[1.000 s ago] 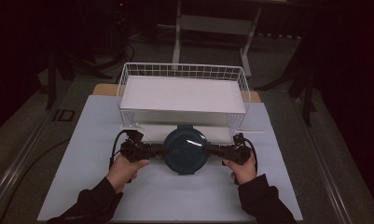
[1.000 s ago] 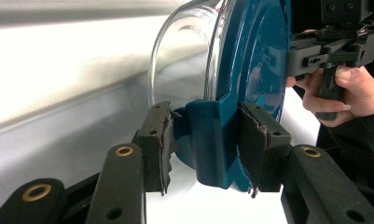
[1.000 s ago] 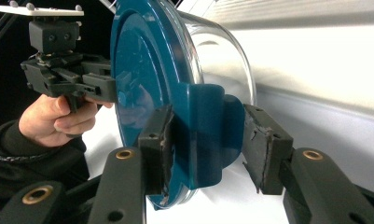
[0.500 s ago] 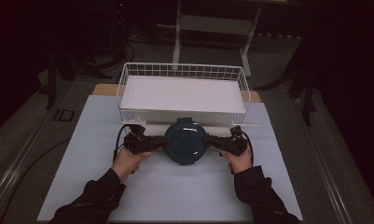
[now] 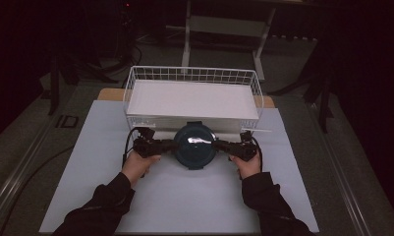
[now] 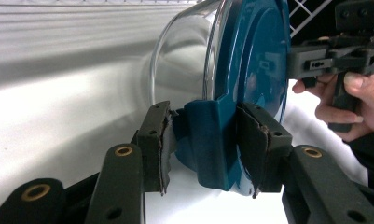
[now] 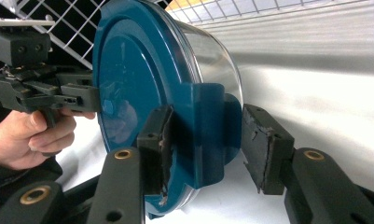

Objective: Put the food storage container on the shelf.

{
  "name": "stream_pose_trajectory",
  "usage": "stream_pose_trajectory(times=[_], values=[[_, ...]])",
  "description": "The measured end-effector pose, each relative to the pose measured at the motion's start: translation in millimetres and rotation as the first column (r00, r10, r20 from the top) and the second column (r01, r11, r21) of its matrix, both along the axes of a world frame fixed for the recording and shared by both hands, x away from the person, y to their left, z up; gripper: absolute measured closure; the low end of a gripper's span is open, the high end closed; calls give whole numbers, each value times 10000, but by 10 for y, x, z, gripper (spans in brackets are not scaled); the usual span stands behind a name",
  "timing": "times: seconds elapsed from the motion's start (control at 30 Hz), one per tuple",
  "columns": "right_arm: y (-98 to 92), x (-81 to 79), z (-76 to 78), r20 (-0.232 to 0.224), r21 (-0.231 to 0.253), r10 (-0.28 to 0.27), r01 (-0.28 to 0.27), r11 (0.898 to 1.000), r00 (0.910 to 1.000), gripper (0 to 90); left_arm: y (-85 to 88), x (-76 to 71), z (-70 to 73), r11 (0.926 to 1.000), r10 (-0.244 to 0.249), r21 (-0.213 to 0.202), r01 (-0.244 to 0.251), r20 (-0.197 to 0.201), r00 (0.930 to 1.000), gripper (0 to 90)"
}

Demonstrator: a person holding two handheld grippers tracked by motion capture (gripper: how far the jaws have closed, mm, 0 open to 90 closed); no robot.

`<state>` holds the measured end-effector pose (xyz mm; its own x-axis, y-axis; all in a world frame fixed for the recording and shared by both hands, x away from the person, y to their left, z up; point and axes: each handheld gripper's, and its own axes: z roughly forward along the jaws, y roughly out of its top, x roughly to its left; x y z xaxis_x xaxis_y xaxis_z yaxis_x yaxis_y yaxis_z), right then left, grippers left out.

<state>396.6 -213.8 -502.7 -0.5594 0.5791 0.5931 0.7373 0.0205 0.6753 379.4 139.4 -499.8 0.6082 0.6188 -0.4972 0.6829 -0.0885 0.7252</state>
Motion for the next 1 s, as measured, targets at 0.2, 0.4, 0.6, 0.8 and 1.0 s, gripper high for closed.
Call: stream_pose_trajectory(times=[0.2, 0.4, 0.6, 0.8, 1.0], values=[[38, 60, -2, 267, -106, -264, 267, 9996, 9993, 539, 40, 82, -70, 9976, 196, -650, -223, -415, 9989, 548], [68, 61, -3, 402, -95, -587, 591, 9982, 9975, 523, 61, 125, -87, 9984, 359, -437, -346, 292, 9989, 530], [161, 82, -8, 734, -260, -1105, 1126, 9933, 9912, 500, 66, 200, -78, 9959, 895, -175, -887, 537, 9945, 492], [166, 86, -29, 927, -246, -1380, 1408, 9897, 9861, 457, 69, 195, -98, 9951, 981, -209, -969, 672, 9929, 424], [173, 12, 12, 1152, -476, -1304, 1366, 9895, 9847, 404, 48, 100, -81, 9974, 698, -207, -688, 558, 9960, 291]])
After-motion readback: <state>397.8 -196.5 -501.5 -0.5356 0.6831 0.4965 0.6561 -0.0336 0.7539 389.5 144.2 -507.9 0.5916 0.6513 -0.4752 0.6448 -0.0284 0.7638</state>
